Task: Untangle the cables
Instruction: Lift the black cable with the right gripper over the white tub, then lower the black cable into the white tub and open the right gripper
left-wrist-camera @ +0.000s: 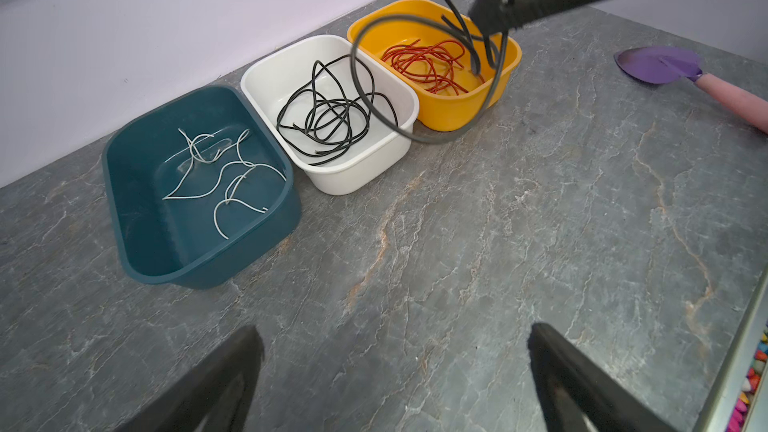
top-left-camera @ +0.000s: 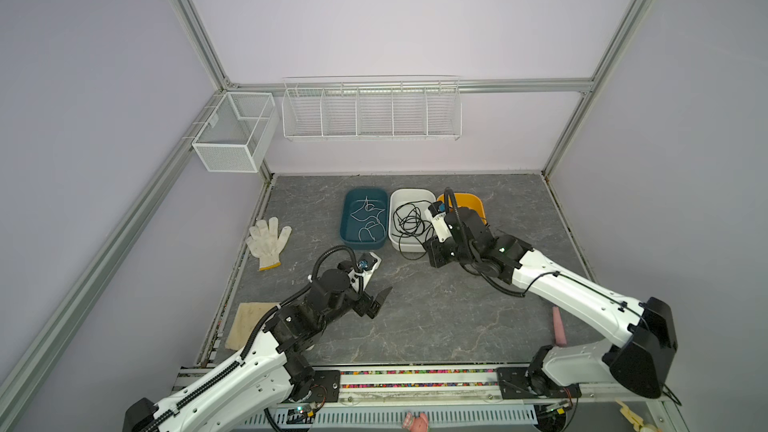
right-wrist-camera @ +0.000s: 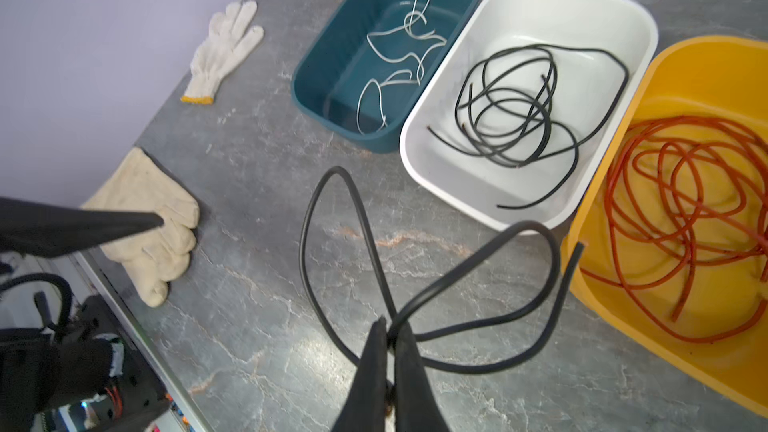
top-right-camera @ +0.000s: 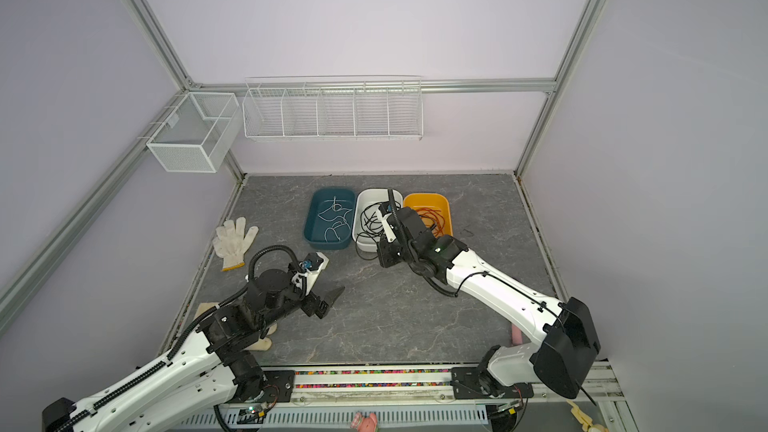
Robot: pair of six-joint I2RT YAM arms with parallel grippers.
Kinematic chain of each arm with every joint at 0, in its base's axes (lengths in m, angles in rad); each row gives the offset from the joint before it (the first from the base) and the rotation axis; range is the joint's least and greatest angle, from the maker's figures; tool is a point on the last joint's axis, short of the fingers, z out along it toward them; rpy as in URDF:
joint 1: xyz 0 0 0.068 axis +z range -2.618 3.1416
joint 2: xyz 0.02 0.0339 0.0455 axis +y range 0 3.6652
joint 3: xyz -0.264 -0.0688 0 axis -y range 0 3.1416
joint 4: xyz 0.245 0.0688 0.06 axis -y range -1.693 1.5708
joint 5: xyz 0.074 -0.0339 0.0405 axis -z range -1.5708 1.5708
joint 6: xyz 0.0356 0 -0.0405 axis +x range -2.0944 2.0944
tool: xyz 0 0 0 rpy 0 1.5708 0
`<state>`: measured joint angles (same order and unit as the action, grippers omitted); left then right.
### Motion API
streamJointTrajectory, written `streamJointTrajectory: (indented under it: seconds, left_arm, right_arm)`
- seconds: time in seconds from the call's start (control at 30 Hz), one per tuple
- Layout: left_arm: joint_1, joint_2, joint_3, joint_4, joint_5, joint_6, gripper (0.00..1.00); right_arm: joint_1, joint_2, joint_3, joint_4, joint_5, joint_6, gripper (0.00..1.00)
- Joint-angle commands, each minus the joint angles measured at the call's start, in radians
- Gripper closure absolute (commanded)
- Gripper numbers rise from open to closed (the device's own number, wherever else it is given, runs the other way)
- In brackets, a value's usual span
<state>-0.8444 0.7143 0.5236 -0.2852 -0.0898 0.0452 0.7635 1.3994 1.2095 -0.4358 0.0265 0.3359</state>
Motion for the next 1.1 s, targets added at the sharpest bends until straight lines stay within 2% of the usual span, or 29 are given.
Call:
streamJointTrajectory:
  seconds: [0.0, 0.17, 0.33, 0.47, 0.67, 0.9, 1.07]
  left_arm:
    - [0.008, 0.012, 0.035, 0.021, -0.029, -0.055, 0.01]
    - [0.010, 0.033, 0.047, 0.039, -0.036, -0.092, 0.01]
    - [0.009, 0.034, 0.050, 0.064, -0.063, -0.156, 0.01]
    - [0.011, 0.088, 0.069, 0.053, -0.081, -0.211, 0.01]
    - [0.011, 0.095, 0.105, 0.003, -0.129, -0.238, 0.01]
    - [0.011, 0.091, 0.102, 0.021, -0.175, -0.281, 0.01]
    - [0.010, 0.122, 0.105, 0.032, -0.106, -0.228, 0.01]
  right_arm:
    - [-0.063, 0.082, 0.074, -0.029, -0.085, -0.002, 0.93]
    - [-0.135, 0.225, 0.187, -0.027, -0.167, 0.020, 0.93]
    - [-0.177, 0.381, 0.286, -0.033, -0.191, 0.035, 0.93]
    - [-0.188, 0.464, 0.334, -0.046, -0.189, 0.045, 0.93]
    - [-0.195, 0.539, 0.356, -0.049, -0.162, 0.045, 0.91]
    - [-0.194, 0.576, 0.380, -0.069, -0.164, 0.033, 0.88]
    - [-0.194, 0.568, 0.399, -0.092, -0.166, 0.022, 0.81]
